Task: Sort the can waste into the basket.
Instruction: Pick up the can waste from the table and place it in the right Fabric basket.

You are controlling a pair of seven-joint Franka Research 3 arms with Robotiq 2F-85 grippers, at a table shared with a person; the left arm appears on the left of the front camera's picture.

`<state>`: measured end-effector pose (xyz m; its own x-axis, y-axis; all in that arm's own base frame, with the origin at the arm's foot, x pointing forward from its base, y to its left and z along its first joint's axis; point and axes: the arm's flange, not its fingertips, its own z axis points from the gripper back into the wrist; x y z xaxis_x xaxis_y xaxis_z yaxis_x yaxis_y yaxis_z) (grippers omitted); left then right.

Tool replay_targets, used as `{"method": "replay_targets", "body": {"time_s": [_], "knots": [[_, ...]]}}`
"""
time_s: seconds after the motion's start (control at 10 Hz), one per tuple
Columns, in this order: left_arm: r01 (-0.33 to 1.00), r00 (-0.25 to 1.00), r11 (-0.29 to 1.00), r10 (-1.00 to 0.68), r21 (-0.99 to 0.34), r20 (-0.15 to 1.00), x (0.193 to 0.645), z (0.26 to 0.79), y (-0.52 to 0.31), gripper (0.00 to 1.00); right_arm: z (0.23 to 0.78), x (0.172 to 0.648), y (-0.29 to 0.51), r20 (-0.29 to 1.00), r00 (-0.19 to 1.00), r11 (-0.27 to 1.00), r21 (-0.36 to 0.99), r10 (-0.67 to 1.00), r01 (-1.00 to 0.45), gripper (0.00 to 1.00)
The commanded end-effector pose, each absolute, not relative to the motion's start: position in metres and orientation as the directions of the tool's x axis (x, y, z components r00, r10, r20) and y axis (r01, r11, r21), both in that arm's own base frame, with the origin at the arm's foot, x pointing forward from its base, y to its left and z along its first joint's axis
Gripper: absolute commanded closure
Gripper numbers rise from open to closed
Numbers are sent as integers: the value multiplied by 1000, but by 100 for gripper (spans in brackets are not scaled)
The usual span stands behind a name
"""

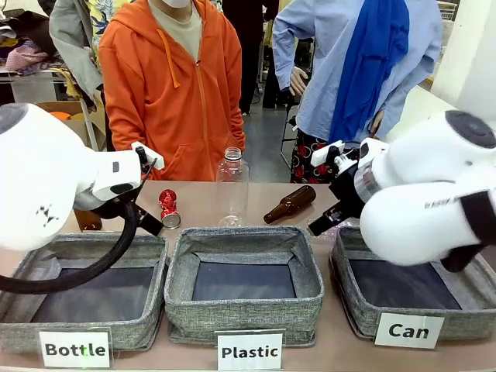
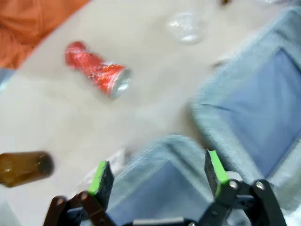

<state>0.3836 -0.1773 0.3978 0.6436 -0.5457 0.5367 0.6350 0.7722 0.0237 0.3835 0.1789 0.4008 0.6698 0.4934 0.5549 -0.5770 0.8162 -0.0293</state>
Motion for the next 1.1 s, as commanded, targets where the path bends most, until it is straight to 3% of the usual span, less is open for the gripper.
{"method": "replay_targets", "body": {"time_s": [0.0,0.1,0.2,0.4,0.5,0.8,1.0], "knots": [[683,677,713,-537,-158,504,360,434,-144,0,450,363,148,607,698,787,183,381,-589,0],[719,669,641,-533,-268,518,348,450,-132,0,470,349,136,585,741,707,367,330,-605,0],[724,674,595,-504,-349,540,337,465,-110,0,482,335,123,552,788,713,434,273,-551,0],[765,639,455,-446,-456,627,323,483,-42,0,497,303,69,610,776,701,484,159,-524,0],[755,646,416,-341,-507,683,321,491,4,0,500,287,29,646,761,683,529,62,-505,0],[647,692,443,-1,-620,722,308,473,89,0,484,248,-76,640,732,647,664,-232,-375,0],[551,693,485,188,-679,696,294,454,109,0,454,230,-136,538,688,638,757,-487,-140,0]]}}
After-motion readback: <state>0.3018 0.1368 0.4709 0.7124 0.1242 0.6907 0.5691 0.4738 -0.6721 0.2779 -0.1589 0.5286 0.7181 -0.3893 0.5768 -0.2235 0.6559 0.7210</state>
